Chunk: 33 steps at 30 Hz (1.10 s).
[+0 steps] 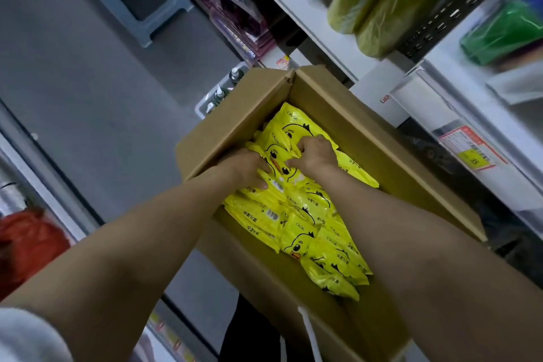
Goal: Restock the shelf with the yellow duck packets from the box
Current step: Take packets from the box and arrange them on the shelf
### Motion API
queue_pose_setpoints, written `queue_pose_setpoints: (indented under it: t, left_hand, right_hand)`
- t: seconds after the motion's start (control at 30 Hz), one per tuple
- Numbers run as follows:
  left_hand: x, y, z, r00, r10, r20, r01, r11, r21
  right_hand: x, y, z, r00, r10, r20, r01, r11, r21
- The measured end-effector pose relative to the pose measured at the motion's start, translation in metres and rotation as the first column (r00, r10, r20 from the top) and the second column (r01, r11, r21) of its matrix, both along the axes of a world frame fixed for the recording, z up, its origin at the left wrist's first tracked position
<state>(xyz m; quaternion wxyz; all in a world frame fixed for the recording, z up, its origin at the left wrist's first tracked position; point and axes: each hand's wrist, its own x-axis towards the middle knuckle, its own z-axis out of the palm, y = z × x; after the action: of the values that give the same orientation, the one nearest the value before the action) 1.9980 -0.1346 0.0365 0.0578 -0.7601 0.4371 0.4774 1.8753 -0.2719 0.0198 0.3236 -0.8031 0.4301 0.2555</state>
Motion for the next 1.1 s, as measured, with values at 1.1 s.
queue_pose_setpoints:
  t: [1.1]
  left_hand:
    - [-0.184,-0.018,0.289,0.961,0.063,-0.270,-0.139,0.952,-0.274]
  right_hand:
    - [-0.322,0.028,0.272,0.779,-0.452,0.434,0.447,0.886,0.120]
